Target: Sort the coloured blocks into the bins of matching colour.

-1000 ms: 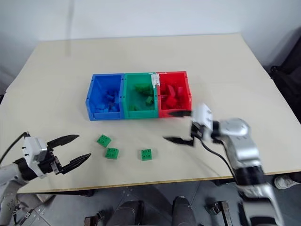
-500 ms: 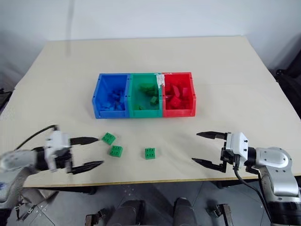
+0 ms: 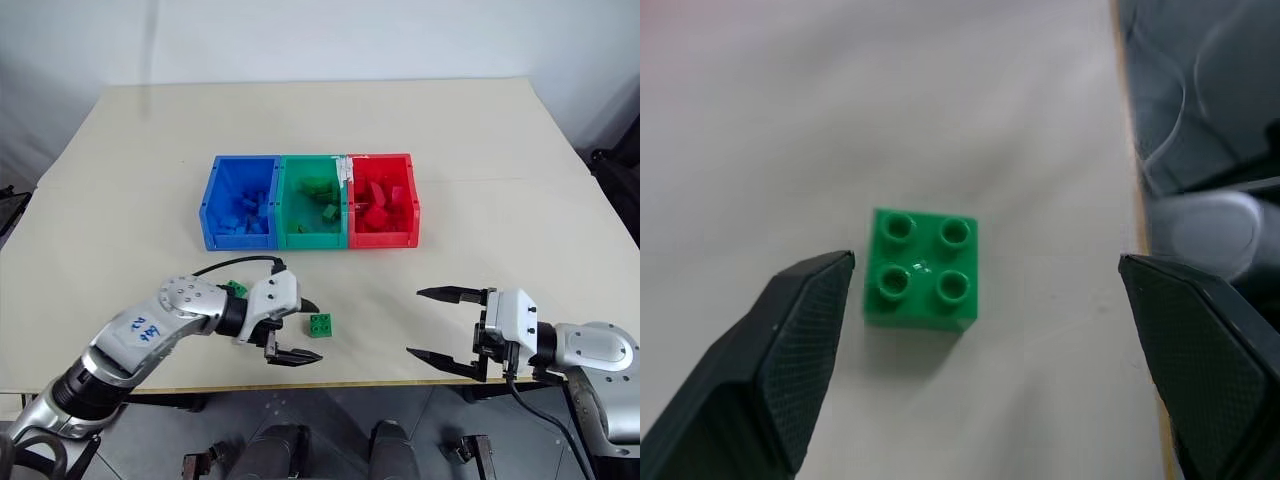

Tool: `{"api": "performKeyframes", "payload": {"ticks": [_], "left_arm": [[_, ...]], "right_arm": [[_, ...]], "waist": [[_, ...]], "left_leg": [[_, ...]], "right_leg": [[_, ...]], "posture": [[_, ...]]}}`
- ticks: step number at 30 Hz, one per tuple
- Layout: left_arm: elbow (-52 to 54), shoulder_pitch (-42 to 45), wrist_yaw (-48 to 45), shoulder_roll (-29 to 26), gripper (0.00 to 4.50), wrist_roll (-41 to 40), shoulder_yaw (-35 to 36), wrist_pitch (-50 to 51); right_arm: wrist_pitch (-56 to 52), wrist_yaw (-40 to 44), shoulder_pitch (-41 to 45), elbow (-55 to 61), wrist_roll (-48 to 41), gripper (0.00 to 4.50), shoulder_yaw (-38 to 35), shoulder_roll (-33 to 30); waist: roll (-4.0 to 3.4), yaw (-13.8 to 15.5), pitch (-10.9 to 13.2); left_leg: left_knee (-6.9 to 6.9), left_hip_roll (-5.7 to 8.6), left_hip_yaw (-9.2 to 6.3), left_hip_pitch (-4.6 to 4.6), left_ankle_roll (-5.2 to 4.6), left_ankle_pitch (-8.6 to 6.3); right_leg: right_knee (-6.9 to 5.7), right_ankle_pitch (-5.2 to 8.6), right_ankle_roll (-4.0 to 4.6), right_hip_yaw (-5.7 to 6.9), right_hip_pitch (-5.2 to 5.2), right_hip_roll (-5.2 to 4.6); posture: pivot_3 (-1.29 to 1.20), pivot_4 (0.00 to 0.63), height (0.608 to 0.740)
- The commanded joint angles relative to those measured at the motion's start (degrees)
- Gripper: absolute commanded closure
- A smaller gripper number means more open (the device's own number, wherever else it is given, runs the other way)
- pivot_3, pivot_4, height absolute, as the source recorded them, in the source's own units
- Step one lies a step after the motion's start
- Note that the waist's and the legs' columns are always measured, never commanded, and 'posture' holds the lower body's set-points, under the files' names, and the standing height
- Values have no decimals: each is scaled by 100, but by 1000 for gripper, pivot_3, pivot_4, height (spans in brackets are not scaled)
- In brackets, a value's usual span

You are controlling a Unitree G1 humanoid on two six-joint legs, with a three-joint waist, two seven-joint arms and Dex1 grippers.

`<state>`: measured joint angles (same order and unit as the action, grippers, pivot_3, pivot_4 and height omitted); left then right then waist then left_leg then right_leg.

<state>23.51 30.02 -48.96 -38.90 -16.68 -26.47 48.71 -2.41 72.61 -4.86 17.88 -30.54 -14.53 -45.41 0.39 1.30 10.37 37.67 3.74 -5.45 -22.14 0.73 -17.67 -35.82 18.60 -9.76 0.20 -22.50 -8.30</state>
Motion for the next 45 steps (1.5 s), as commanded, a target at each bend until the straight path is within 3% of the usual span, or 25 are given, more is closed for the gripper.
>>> {"api": "performKeyframes", "payload": {"ticks": [1, 21, 24, 28, 32, 37, 42, 45], "left_arm": [[-78, 190, 150, 98, 0, 330, -168, -1], [-312, -234, 230, 325, 0, 635, 96, -689], [-364, -257, 268, 372, 634, 660, 124, -782], [-438, -227, 354, 448, 1899, 729, 162, -807], [-464, -208, 250, 539, 1899, 688, 116, -800], [-517, -224, 233, 546, 3004, 752, 123, -899], [-705, -263, 200, 570, 3019, 678, 440, -1337], [-1082, -45, 499, 1031, 3019, 339, 1281, -2045]], "right_arm": [[-25, 18, -176, 269, -107, 63, -178, -137], [306, -191, -285, 129, 98, 63, 35, -4], [301, -223, -224, 111, 101, 0, 75, -7], [277, -256, -205, 124, 94, 0, 97, -2], [243, -309, -204, 161, 97, 0, 144, 20], [250, -363, -204, 164, 85, 0, 178, 17], [213, -562, -265, 263, -3, 0, 71, 86], [-16, -1191, -233, 506, -295, 0, -165, 390]], "waist": [[1, 9, 1], [1, 17, 1], [1, 16, 1], [1, 21, 1], [1, 20, 1], [1, 18, 0], [1, 17, 1], [1, 28, 1]], "left_leg": [[2, 0, -2, 0, 0, 0], [20, 2, -7, -1, 0, 0], [22, 2, -7, -1, 0, 0], [23, 3, -7, -2, 0, 0], [23, 4, -7, -2, 0, 0], [24, 4, -8, -2, 0, 0], [24, 4, -7, -2, 0, 0], [26, 3, -9, -2, 0, 0]], "right_leg": [[7, 0, 0, 0, 0, 0], [10, -1, -2, 0, 7, -1], [10, -1, -2, 0, 7, -1], [9, -1, -2, 0, 7, -1], [8, -1, -2, 0, 7, -2], [8, -1, -2, 1, 7, -2], [7, -1, -2, 0, 7, -2], [6, -1, -2, 1, 5, -2]], "posture": [[0, 150, 740], [0, 150, 740], [0, 150, 740], [0, 150, 740], [0, 150, 740], [0, 150, 740], [0, 150, 740], [0, 150, 740]]}}
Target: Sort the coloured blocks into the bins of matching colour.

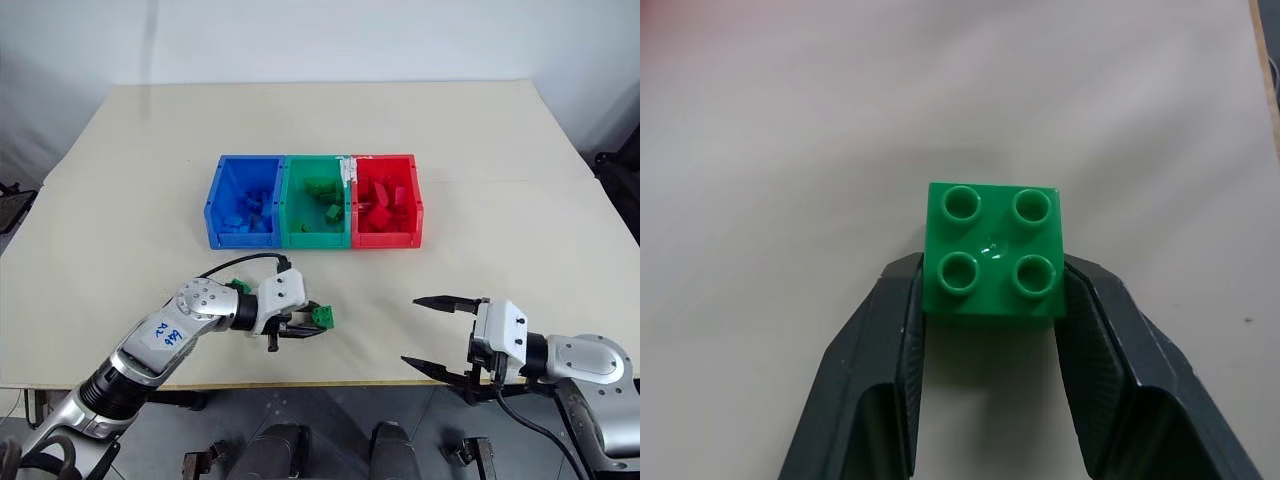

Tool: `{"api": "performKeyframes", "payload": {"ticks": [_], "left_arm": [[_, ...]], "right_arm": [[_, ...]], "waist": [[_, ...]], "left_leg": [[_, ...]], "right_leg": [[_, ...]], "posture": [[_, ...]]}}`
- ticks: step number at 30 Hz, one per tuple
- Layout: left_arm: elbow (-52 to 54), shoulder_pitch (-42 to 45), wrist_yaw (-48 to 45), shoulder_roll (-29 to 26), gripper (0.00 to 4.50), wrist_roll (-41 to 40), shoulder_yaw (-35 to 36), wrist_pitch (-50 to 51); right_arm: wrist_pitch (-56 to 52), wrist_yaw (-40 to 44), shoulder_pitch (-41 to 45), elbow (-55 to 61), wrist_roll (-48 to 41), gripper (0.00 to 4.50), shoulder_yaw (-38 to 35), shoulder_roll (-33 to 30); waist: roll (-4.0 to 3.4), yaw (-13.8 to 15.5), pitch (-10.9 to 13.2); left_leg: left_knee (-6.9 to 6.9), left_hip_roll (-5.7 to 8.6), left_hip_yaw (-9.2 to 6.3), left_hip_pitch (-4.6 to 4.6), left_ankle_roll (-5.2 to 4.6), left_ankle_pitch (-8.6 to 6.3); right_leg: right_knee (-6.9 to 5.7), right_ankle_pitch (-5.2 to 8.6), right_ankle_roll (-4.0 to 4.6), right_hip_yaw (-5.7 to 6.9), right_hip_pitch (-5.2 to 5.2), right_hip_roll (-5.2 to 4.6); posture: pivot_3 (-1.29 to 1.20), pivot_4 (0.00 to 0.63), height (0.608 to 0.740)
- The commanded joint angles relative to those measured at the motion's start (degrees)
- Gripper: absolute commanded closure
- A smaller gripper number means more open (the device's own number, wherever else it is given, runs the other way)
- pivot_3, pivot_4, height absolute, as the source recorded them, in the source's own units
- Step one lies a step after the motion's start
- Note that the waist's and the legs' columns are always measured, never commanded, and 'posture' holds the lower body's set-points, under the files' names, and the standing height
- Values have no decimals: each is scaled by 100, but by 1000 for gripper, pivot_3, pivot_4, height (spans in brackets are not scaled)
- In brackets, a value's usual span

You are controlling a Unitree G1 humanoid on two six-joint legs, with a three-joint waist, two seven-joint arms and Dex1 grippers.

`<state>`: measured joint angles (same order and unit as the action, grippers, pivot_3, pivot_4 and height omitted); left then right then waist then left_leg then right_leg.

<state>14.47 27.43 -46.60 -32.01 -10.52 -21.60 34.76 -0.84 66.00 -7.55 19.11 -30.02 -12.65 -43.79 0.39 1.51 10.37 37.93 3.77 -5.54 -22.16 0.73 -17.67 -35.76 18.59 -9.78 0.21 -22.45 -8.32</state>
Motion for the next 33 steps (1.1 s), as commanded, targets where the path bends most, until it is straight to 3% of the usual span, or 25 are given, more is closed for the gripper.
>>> {"api": "performKeyframes", "payload": {"ticks": [1, 4, 7, 12, 15, 16, 17, 21, 24, 28, 33], "left_arm": [[-339, 376, 425, 515, 3019, -352, 1048, -701], [-1135, 1047, 1057, 1012, 3019, -295, 1572, -854], [-2200, 1807, 1374, 1217, 3019, 84, 1622, -1416], [-3652, 2670, 1604, 1427, 3019, 459, 1589, -1873], [-4011, 2797, 1428, 1516, 3019, 430, 1623, -2043], [-3999, 2764, 1313, 1505, 3019, 405, 1601, -1967], [-3923, 2698, 1196, 1497, 2308, 361, 1608, -2006], [-3403, 2357, 750, 1335, 1213, 81, 1798, -1913], [-2929, 1843, 413, 883, 320, -7, 1965, -1968], [-2157, 653, -468, 140, 320, -649, 2686, -2557], [-1794, -535, -994, -551, 320, -998, 3403, -2925]], "right_arm": [[-253, -770, 76, 459, -428, 0, -424, 354], [-382, -1410, 230, 596, -513, 0, -524, 724], [-424, -1931, 404, 644, -474, 0, -581, 1030], [-392, -2140, 515, 678, -332, 0, -485, 1117], [-391, -2177, 540, 710, -313, 0, -434, 1116], [-390, -2182, 564, 726, -310, 0, -413, 1114], [-398, -2183, 599, 740, -318, 0, -386, 1111], [-382, -2041, 731, 675, -296, 0, -254, 1060], [-401, -1814, 905, 536, -306, 0, -110, 1002], [-424, -1260, 1170, 336, -295, 0, 210, 814], [-355, -732, 1417, 37, -240, 0, 476, 664]], "waist": [[1, 11, 1], [3, 30, 1], [3, 16, 0], [3, -5, 0], [3, -23, 0], [4, -28, 0], [4, -32, 0], [3, -51, 0], [3, -115, 0], [-1, -229, -2], [0, -136, -2]], "left_leg": [[5, 0, -5, -4, 0, 0], [20, 3, -14, -9, 1, 0], [20, 11, -12, -7, 1, 1], [12, 16, -9, -9, 0, 1], [6, 16, -9, -11, -2, 1], [6, 16, -8, -11, -2, 1], [5, 16, -8, -14, -2, 0], [6, 15, -8, -14, -2, 1], [5, 13, -9, -14, -2, 1], [-3, 9, -11, -7, -2, 1], [3, 7, -22, -10, -2, 0]], "right_leg": [[0, 0, 0, 4, 0, 0], [-4, -2, -3, 11, 3, -3], [-9, -3, -6, 12, 3, -6], [-20, -4, -8, 12, 0, -6], [-21, -5, -9, 12, -3, -6], [-21, -5, -9, 12, -4, -6], [-21, -5, -9, 12, -6, -6], [-22, -5, -9, 12, -8, -6], [-22, -5, -9, 12, -8, -6], [-22, -4, -8, 7, -12, -6], [-16, -4, -7, 12, -8, -10]], "posture": [[0, 150, 740], [0, 150, 740], [0, 150, 740], [0, 150, 740], [0, 150, 740], [0, 150, 740], [0, 150, 740], [0, 150, 740], [0, 150, 740], [0, 150, 740], [0, 150, 740]]}}
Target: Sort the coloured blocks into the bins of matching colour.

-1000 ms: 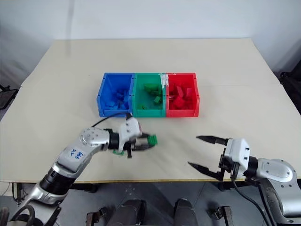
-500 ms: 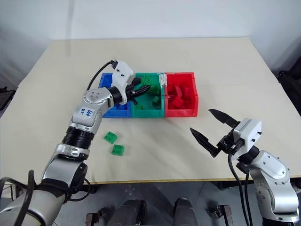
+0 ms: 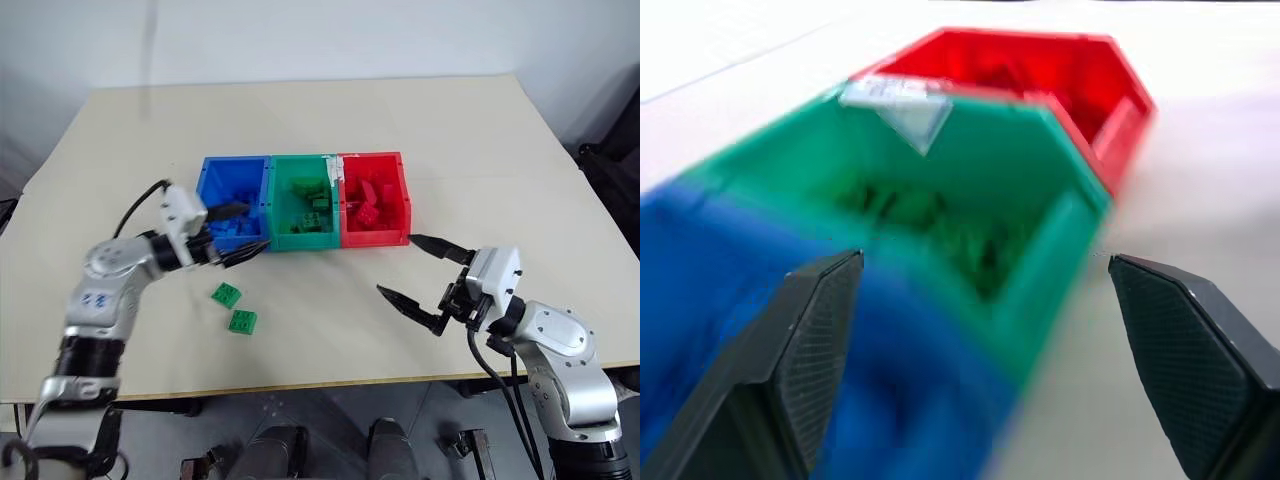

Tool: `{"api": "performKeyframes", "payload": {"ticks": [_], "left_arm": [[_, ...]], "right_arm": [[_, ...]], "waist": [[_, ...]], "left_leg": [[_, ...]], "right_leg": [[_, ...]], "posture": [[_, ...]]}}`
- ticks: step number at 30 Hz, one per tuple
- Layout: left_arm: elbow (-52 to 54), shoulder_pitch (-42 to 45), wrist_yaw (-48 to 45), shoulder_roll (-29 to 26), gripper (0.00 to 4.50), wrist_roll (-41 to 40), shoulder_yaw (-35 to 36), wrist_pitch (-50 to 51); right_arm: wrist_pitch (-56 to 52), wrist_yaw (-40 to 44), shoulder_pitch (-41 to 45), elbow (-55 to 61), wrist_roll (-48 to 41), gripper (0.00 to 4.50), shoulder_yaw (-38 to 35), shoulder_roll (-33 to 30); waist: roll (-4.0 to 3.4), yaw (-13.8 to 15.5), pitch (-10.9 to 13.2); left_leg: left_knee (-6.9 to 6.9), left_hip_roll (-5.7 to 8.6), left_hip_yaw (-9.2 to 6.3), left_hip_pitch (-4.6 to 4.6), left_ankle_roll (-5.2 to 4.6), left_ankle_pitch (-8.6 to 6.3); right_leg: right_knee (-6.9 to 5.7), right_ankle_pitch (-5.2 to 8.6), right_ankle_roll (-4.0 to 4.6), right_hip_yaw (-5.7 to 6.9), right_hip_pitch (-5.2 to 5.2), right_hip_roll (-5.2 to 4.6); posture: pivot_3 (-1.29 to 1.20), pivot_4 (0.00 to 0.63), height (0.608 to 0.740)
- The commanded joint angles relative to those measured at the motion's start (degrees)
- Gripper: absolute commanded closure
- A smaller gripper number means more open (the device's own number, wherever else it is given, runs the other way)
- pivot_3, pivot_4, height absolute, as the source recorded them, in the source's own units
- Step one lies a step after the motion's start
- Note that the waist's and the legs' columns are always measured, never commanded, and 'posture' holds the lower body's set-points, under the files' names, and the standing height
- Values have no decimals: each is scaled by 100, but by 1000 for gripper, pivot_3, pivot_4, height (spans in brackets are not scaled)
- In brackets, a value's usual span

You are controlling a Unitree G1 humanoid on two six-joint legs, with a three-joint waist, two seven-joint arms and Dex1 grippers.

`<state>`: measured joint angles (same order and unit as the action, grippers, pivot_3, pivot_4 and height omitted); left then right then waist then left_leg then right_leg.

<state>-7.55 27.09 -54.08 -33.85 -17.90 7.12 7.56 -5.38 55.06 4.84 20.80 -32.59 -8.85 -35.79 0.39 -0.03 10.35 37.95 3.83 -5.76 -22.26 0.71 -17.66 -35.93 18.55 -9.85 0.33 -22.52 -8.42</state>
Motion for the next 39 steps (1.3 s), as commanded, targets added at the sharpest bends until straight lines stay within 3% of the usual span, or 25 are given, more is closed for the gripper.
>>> {"api": "performKeyframes", "payload": {"ticks": [1, 5, 8, 14, 20, 23, 26, 31, 39], "left_arm": [[343, -1094, -399, -681, 320, -343, 1067, -229], [460, -2436, -547, -1177, 150, -601, 2138, -323], [438, -3158, -876, -1249, 150, -748, 2599, -567], [484, -3539, -1159, -1309, 150, -808, 2625, -742], [2068, -3324, -1427, -1555, 150, -344, 1019, -492], [2645, -2631, -1022, -1424, 150, -193, 32, 296], [2764, -2231, -693, -1406, 150, 155, -506, 808], [2441, -1248, -567, -1331, 150, 1231, -1684, 762], [2082, -596, -903, -1541, 150, 1551, -2079, 1024]], "right_arm": [[119, 653, 323, -287, 68, 0, 282, -206], [267, 1482, 694, -736, 232, 0, 735, -421], [395, 1907, 900, -1025, 376, 0, 942, -515], [383, 2090, 1098, -1287, 355, 0, 914, -477], [382, 2202, 803, -1334, 378, 0, 631, -782], [382, 2129, 592, -1303, 403, 0, 503, -879], [338, 2059, 484, -1234, 390, 0, 438, -886], [101, 1859, -191, -689, 276, 0, 178, -1016], [-108, 1616, -865, -191, 243, 0, -149, -1116]], "waist": [[1, 1, -1], [1, -115, 0], [0, 17, 0], [1, 115, -1], [1, 148, -1], [-1, 142, -1], [-3, 83, -2], [-3, 22, -2], [-2, 24, -2]], "left_leg": [[5, -3, -8, 0, -1, 0], [-16, -24, 9, 11, -8, -6], [-11, -25, 1, 10, -8, -6], [-6, -22, 0, 10, -8, -6], [-6, -21, 0, 9, -7, -7], [-9, -19, 3, 10, -8, -8], [-6, -22, 7, 9, -6, -8], [-21, -5, 15, 10, -4, -8], [-17, 1, 14, 9, -6, -8]], "right_leg": [[10, 0, 0, 2, 2, -7], [5, 0, 1, -8, 1, -2], [25, 2, 4, 1, 4, -6], [28, 2, 4, 2, 8, -10], [27, 1, 5, 1, 8, -11], [27, 1, 5, 0, 10, -10], [17, 1, 5, -1, 4, -3], [2, 2, 7, -4, -4, 7], [8, 1, 4, -4, 2, 4]], "posture": [[0, 150, 740], [0, 150, 740], [0, 150, 740], [0, 150, 740], [0, 150, 740], [0, 150, 740], [0, 150, 740], [0, 150, 740], [0, 150, 740]]}}
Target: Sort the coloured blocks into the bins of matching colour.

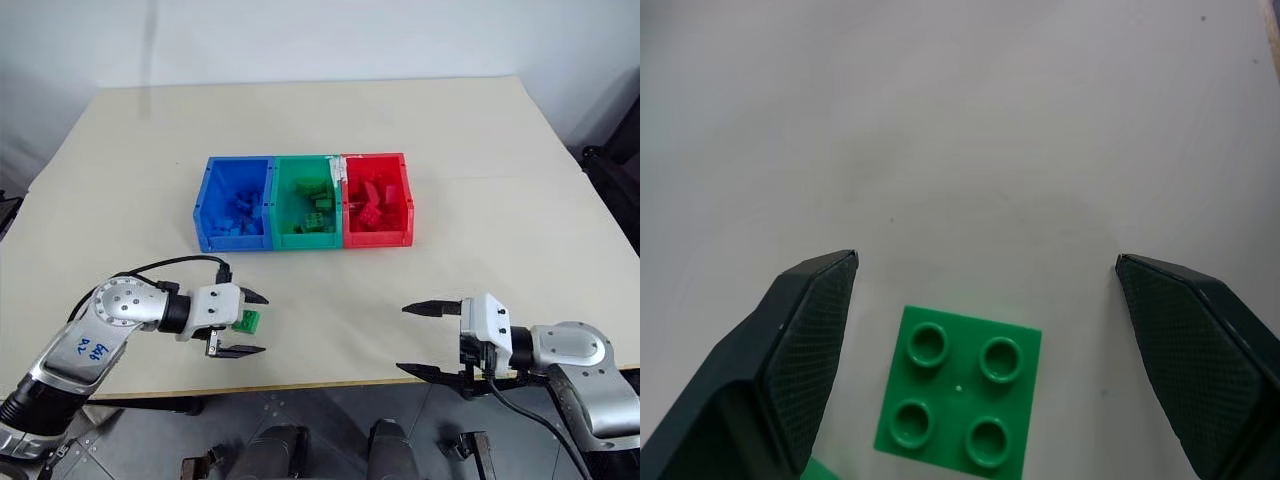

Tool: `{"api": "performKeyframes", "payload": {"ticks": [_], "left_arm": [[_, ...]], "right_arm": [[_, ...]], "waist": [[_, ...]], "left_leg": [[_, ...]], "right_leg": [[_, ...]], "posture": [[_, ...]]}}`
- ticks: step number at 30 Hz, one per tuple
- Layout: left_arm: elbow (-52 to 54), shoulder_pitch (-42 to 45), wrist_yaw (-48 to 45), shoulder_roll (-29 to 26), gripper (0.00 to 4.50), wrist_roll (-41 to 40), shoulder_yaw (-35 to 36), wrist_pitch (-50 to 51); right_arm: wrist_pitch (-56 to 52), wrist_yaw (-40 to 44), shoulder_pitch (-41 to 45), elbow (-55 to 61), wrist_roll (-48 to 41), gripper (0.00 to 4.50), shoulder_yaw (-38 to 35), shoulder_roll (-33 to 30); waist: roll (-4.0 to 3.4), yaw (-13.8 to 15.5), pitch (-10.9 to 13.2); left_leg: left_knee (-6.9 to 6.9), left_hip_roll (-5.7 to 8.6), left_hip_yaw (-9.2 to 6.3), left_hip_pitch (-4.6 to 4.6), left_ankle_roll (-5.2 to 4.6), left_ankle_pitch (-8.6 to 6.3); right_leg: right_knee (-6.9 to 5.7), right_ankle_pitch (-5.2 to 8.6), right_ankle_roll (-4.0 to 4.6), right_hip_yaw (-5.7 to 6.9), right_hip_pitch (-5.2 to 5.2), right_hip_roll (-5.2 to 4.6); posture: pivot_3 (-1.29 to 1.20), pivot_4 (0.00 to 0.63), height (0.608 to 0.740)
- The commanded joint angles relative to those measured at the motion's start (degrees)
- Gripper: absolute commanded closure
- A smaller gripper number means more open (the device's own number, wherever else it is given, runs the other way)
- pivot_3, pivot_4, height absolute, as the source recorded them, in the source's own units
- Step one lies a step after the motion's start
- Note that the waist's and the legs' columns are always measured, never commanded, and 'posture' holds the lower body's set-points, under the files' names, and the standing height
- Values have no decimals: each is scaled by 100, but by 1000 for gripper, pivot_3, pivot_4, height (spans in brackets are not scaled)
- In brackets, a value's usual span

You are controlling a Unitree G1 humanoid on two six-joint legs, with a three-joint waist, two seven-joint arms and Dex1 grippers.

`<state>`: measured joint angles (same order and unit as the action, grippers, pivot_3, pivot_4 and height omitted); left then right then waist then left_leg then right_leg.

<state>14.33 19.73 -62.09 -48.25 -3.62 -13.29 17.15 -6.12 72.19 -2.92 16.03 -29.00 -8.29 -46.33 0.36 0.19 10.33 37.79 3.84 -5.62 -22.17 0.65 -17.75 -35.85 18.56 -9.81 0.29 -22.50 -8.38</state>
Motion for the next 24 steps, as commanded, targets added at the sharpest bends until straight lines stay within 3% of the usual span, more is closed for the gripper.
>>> {"api": "performKeyframes", "payload": {"ticks": [1, 7, 10, 16, 17, 24], "left_arm": [[-134, 200, -108, -109, 150, 132, -46, 143], [-345, 233, -256, -275, 299, 240, -68, 20], [-421, 188, -310, -351, 954, 197, -15, 27], [-380, -119, -479, -468, 2813, 114, -7, -120], [-377, -146, -417, -382, 3016, 11, 75, -95], [-302, 447, 442, 1062, 3014, -1236, 920, 785]], "right_arm": [[-56, -126, -120, 325, -121, 0, -208, -55], [-95, -216, -178, 420, -107, 0, -199, -37], [-93, -198, -148, 382, -106, 0, -197, -57], [-70, -146, -50, 316, -69, 0, -163, -61], [-68, -148, -50, 314, -68, 0, -168, -56], [-147, -453, -171, 393, -161, 0, -337, 84]], "waist": [[0, 1, 0], [0, -8, 0], [0, -7, 0], [-3, -25, -2], [-3, -24, -2], [4, 123, 2]], "left_leg": [[1, 0, 0, 1, 0, 0], [3, 0, -1, 0, 0, 0], [3, 0, -1, 0, 0, 0], [5, -2, 0, 6, 0, 0], [5, -3, 0, 7, 0, 0], [32, -2, -12, -6, -2, 0]], "right_leg": [[1, 0, 0, 0, 0, 0], [-2, 0, 0, 0, 0, 0], [-1, 0, 0, 0, 0, 0], [1, 1, 1, -2, 2, 0], [1, 1, 2, -2, 2, 0], [-5, -1, -2, -1, 3, -6]], "posture": [[0, 150, 740], [0, 150, 740], [0, 150, 740], [0, 150, 740], [0, 150, 740], [0, 150, 740]]}}
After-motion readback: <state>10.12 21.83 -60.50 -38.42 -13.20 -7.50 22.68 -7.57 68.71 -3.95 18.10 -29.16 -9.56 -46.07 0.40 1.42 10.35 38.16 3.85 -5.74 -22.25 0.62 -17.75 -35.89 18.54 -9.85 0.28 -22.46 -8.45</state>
